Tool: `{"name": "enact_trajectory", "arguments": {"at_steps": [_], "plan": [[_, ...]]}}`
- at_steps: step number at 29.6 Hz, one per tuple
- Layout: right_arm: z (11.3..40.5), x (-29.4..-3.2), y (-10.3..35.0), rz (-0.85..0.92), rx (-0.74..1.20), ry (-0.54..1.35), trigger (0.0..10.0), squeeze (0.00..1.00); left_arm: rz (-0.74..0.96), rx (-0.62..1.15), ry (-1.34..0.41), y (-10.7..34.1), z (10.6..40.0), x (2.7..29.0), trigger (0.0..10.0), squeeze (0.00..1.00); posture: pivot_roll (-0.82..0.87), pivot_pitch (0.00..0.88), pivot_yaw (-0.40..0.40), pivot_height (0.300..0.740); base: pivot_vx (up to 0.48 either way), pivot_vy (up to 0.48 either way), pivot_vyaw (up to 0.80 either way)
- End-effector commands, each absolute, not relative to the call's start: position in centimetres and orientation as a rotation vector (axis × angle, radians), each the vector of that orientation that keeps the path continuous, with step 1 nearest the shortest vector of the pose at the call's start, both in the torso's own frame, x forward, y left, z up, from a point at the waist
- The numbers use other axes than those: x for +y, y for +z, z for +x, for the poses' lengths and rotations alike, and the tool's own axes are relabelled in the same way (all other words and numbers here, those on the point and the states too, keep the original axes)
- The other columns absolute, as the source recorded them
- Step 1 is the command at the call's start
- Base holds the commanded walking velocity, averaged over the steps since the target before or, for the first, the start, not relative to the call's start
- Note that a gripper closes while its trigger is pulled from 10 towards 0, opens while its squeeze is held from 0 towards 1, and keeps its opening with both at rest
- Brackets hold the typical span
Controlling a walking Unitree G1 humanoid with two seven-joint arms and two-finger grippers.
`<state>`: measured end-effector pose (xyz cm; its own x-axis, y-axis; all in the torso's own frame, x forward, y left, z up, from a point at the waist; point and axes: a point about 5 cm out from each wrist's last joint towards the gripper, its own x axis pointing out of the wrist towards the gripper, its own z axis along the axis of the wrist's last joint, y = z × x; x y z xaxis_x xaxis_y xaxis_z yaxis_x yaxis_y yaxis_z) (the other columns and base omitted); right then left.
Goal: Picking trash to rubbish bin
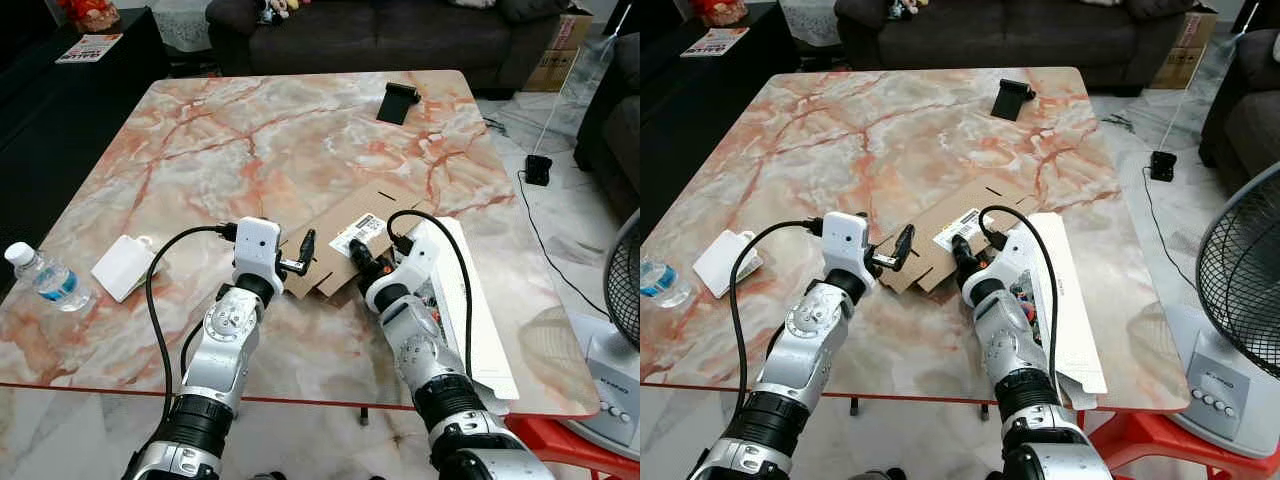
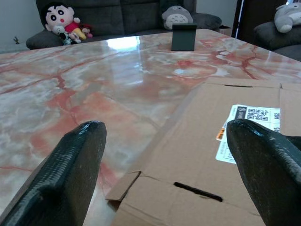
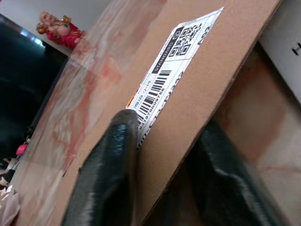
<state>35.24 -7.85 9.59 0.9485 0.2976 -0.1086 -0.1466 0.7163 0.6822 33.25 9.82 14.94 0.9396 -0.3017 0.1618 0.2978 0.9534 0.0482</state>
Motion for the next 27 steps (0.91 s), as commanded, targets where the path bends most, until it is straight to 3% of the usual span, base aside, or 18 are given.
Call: {"name": "enact_trajectory", "arguments": {"at_steps": [1,17,27], "plan": [[35.2,-3.5,11.2,0.809,0.221,0.338,0.0,0.00,0.037,-0.166,-0.312,15.0,33.1,10.0,10.0,0.00,0.16,0.122,0.063,0.740,0.000,0.000,0.00],[35.7,-4.0,11.9,0.830,0.173,0.340,0.0,0.00,0.055,-0.174,-0.309,15.2,33.6,10.4,10.0,0.00,0.16,0.066,0.079,0.740,0.000,0.000,0.00],[36.7,-5.7,14.9,0.768,-0.008,0.355,0.0,0.00,0.041,-0.228,-0.121,15.8,33.9,14.1,10.0,0.00,0.14,0.012,0.072,0.740,0.000,0.000,0.00]]}}
